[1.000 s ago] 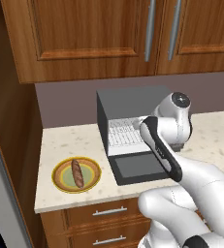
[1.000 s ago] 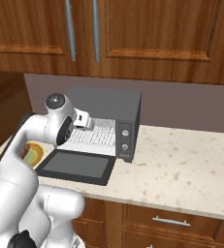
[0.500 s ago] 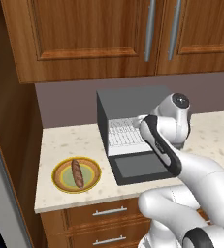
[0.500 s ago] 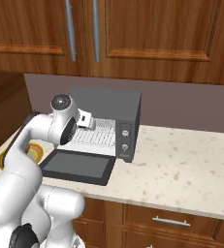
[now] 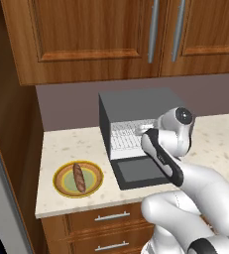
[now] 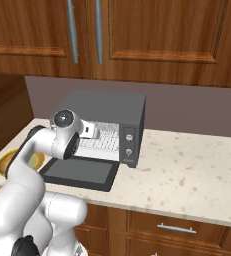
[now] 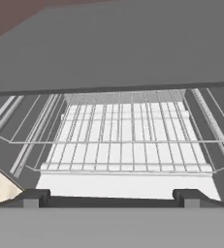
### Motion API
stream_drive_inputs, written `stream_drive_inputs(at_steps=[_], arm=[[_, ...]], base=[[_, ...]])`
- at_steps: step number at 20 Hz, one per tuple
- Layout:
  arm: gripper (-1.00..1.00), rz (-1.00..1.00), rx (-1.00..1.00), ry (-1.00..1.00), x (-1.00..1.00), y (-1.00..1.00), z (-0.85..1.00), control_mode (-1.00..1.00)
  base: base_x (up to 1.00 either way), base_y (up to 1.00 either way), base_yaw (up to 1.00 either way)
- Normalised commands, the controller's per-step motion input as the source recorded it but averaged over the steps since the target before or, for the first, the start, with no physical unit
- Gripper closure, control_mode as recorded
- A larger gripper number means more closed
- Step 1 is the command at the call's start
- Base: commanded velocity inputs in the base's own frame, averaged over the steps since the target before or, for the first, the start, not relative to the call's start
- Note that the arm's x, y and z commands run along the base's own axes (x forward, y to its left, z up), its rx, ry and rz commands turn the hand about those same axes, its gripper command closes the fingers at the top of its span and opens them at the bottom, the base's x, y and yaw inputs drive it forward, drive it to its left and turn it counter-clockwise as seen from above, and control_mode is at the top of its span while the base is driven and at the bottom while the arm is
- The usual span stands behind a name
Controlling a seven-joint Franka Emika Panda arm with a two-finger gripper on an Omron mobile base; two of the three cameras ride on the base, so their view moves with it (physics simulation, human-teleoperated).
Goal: Pull the toaster oven rack outwards. Pick up the baguette from the plate and place it on the toaster oven rack. Close the toaster oven door fully and set the temperature to the lowest setting.
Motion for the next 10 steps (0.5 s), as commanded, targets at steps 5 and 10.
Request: stream_drive_inputs(at_steps=[5, 10], arm=[[-1.00, 0.00, 0.00, -0.15, 0.07, 0.00, -0.23, -1.00], [-1.00, 0.00, 0.00, -0.10, 0.06, 0.00, -0.13, -1.00]], base=[[0.00, 0.00, 0.00], [0.00, 0.00, 0.00]])
